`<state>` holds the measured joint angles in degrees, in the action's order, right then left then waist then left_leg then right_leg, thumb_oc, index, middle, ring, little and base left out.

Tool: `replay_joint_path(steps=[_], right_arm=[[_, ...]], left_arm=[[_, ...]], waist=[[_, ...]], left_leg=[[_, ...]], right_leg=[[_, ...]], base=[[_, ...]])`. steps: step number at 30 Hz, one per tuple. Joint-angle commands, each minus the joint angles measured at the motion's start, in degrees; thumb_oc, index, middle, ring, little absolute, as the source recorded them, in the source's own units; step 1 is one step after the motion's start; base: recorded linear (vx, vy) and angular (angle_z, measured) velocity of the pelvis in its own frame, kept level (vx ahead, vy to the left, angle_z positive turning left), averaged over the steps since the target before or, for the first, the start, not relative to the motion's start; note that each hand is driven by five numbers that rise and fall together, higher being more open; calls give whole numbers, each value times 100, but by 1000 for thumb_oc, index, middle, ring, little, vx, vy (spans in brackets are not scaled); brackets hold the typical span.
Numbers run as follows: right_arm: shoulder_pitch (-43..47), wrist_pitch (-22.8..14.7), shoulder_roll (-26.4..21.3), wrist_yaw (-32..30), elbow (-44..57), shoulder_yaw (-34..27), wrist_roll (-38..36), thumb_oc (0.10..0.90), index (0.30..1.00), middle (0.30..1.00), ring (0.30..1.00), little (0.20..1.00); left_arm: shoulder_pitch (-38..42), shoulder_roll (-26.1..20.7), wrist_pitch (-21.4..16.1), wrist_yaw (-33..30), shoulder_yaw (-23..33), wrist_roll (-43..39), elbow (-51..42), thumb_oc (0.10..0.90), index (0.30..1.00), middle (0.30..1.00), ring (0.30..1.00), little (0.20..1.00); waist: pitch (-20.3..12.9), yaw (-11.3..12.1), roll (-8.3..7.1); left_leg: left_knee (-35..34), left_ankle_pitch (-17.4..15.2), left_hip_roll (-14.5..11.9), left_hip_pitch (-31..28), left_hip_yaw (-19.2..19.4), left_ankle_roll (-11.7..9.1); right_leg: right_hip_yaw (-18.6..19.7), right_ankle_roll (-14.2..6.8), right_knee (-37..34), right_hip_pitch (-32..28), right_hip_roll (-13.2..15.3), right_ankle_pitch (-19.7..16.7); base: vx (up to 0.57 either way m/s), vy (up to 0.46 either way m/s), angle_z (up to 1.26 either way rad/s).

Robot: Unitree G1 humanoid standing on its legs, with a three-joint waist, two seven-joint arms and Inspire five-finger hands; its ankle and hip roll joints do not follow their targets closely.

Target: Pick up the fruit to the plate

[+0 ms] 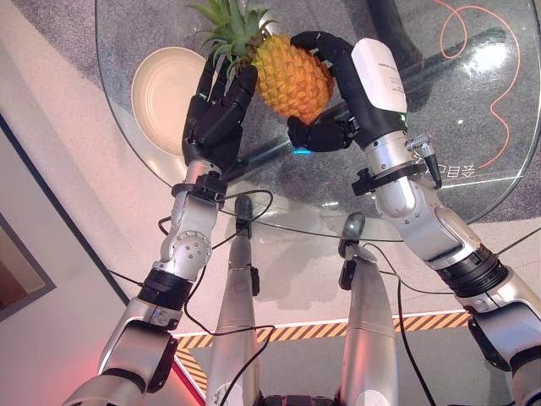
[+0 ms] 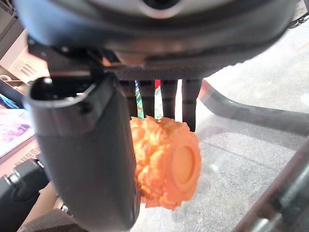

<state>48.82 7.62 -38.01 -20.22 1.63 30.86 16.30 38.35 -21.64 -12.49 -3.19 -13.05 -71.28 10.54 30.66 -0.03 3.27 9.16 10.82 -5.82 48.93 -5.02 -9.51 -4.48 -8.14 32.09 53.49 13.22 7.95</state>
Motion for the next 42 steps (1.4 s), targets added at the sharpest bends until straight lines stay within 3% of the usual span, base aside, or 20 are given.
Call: replay_joint_path(steps=[1,16,30,42], right_arm=[[909,-455,51,-106,1059,-33,172,100,300,300,300,200],[901,-430,21,185,1000,117,249,100,300,300,300,200],[1091,-775,-134,626,1061,277,863,100,300,300,300,200],[1299,-1126,-412,629,1242,422,1230,100,300,300,300,200]], left_arm=[[590,10,-454,463,-37,-7,-765,800,900,900,900,900],[583,67,-830,660,68,-190,-897,800,900,900,900,900],[574,71,-897,357,147,-154,-912,800,900,900,900,900],[472,20,-996,230,161,-345,-994,800,900,900,900,900]], waist=[[-87,2,-259],[-87,45,-282],[-87,65,-295],[-87,94,-323]], left_leg=[[495,-586,420,-219,530,434],[523,-598,416,-192,490,427],[541,-605,432,-173,474,429],[561,-606,439,-148,432,426]], right_leg=[[-363,-2,-1688,-749,-410,-1152],[-396,19,-1614,-732,-413,-1090],[-398,16,-1603,-718,-425,-1078],[-416,-1,-1589,-712,-440,-1070]], base=[[0,0,0],[0,0,0],[0,0,0],[0,0,0]])
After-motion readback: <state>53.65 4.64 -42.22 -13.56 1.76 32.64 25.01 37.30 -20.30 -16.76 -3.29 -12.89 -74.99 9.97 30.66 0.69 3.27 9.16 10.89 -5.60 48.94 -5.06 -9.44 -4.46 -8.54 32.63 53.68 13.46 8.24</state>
